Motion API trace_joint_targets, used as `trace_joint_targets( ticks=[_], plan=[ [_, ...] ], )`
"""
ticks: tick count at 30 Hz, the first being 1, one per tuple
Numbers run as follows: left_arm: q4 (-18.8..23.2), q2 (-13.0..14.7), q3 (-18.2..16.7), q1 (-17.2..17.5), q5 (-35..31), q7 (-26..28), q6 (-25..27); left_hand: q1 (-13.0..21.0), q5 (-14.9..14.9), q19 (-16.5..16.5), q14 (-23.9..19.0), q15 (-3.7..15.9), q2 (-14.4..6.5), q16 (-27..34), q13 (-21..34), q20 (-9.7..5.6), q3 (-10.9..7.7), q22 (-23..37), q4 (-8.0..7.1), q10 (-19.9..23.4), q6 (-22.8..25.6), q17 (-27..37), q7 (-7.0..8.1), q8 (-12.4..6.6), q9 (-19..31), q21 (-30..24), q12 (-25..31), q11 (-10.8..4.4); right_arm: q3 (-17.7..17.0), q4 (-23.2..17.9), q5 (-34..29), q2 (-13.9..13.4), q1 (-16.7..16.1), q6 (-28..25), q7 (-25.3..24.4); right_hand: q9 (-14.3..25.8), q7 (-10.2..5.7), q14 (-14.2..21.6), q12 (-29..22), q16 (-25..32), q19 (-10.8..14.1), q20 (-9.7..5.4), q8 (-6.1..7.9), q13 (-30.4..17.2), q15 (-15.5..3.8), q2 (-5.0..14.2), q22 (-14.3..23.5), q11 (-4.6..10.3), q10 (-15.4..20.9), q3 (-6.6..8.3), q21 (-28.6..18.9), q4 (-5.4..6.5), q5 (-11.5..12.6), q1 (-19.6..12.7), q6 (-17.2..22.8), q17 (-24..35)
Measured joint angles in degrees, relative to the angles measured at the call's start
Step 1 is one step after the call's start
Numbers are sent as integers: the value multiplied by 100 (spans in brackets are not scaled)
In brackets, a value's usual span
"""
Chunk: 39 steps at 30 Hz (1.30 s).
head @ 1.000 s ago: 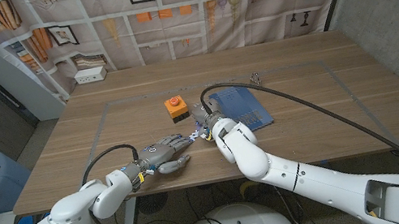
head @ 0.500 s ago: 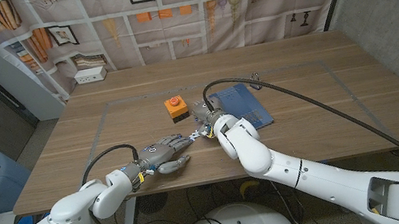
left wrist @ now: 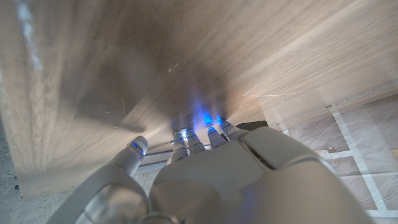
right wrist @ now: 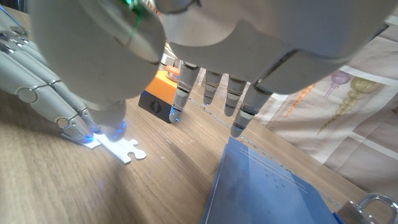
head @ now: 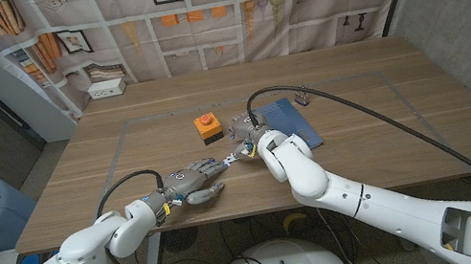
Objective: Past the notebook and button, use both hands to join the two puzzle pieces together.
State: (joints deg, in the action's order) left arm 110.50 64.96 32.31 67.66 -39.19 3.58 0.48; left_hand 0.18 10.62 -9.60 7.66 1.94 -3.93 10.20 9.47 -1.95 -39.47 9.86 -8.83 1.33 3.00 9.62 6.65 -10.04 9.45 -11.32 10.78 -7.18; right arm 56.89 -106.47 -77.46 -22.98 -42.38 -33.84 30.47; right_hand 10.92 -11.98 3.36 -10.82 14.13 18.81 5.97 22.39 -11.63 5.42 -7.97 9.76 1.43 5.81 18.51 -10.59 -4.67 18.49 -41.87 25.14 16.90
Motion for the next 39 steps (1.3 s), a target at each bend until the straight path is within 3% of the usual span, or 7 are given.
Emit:
trace_joint_targets(
  ticks=[7,15,20,26,31,39],
  plan=[
    [39,13,-9,33,-9,2,53,0,0,0,0,0,0,0,0,0,0,1,0,0,0,0,0,0,0,0,0,0,-90,-30,322,-43,-48,-60,-279,-23,-14,-20,-22,0,-23,-23,-143,19,-20,112,0,16,16,-240,0,241,59,443,-95,0],
    [45,15,-9,34,-18,4,62,0,0,0,0,0,0,0,0,0,-18,1,18,0,0,0,0,0,0,0,0,0,-117,-27,621,-52,-65,-167,-585,-26,-28,14,-43,0,-21,-67,-266,18,-53,218,-1,22,23,-334,-24,385,59,758,-178,27],
    [43,18,-3,21,-28,4,63,0,0,0,-3,3,0,0,0,0,-17,1,18,30,1,0,1,-14,0,0,2,-30,-124,14,778,-69,-87,-241,-793,-26,11,14,-43,0,2,-89,-470,18,-52,281,-1,53,54,-444,-24,526,67,1032,-487,29],
    [32,27,-2,5,-45,6,26,0,0,0,-21,21,0,0,0,0,-17,1,17,51,22,0,22,-21,0,0,3,-50,-97,75,977,-100,-111,-319,-1067,-26,63,14,-43,0,20,-107,-588,18,-52,315,-1,53,54,-489,-24,603,81,1202,-618,56],
    [6,29,2,-14,-52,13,-10,0,0,0,-72,10,0,0,0,0,-58,1,23,51,33,0,33,-21,0,0,3,-51,-74,143,1172,-124,-117,-357,-1330,-25,71,-9,-43,0,-2,-129,-724,18,-74,465,-1,53,54,-568,-24,730,81,1354,-829,55],
    [-43,8,15,-62,-54,13,-73,0,0,0,-72,10,0,0,0,0,-57,1,24,93,62,0,62,-20,0,0,4,-93,-4,228,1392,-183,-111,-399,-1623,-25,162,-75,-19,-16,-68,-145,-866,17,-47,457,-1,30,-52,-665,-24,826,103,1587,-1091,55]
  ],
)
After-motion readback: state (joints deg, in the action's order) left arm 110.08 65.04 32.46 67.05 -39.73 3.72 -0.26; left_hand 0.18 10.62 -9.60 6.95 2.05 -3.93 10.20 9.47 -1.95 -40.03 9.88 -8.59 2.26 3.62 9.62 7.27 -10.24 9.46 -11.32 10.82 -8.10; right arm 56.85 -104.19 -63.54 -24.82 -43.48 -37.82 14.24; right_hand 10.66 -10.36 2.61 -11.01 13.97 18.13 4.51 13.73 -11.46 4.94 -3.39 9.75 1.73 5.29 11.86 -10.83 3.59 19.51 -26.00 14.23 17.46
